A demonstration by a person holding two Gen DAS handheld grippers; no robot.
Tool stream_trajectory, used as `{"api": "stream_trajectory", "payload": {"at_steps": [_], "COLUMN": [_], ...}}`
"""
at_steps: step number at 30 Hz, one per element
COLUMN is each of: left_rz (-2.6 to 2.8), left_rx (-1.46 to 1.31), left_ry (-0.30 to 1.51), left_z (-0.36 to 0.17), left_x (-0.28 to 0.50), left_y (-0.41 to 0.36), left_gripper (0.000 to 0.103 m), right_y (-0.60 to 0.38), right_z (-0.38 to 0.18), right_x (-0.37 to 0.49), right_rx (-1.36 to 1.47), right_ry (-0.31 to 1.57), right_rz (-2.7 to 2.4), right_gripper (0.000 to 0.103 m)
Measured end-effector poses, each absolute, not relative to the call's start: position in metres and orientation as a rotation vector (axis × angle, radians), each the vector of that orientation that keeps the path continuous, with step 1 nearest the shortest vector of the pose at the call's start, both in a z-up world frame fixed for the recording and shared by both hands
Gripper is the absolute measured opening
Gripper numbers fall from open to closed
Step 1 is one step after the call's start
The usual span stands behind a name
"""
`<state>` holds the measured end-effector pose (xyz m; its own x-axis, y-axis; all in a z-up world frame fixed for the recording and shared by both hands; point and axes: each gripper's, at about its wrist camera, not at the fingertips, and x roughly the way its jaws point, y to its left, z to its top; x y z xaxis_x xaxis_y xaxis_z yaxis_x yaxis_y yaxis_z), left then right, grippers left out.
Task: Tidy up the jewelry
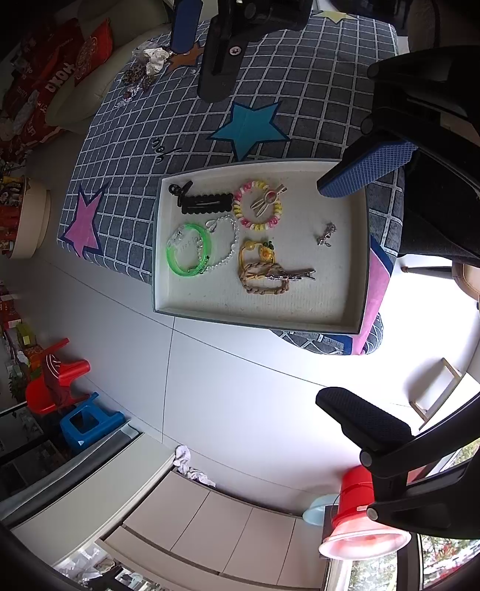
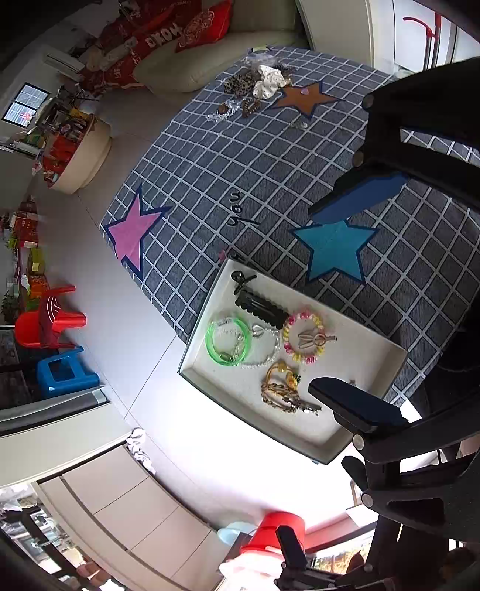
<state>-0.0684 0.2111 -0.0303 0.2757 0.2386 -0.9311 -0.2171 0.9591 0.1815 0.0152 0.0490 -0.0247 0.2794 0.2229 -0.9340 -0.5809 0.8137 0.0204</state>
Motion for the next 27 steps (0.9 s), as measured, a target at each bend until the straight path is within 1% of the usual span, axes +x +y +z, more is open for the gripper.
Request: {"api": "stream_trajectory", "payload": {"at_steps": [4,20,27], "left_rz": [0.308,0.307,0.298], "left_rx": [0.021,0.013,0.019], "left_ry": [1.254,1.259,1.264], "left_z": [-0.0301,-0.0284,-0.0298], "left_x": [-0.0696,-0.0740,-0.0713], "left_y": [0.2110,0.2086,0.2062], "left_gripper": [0.103,0.103,0.103], "right_y": [0.0451,0.0475,0.0473], "right_z": [-0.0295,-0.0332,-0.0329], "right_x": [0.0149,0.0065,0.0059], "right_rx": [-0.266,-0.367,-0.370], "right_ry": [1.207,1.253,1.256], "right_rz": [0.574,0.543,0.542], "right_gripper": [0.087,0.087,0.087]}}
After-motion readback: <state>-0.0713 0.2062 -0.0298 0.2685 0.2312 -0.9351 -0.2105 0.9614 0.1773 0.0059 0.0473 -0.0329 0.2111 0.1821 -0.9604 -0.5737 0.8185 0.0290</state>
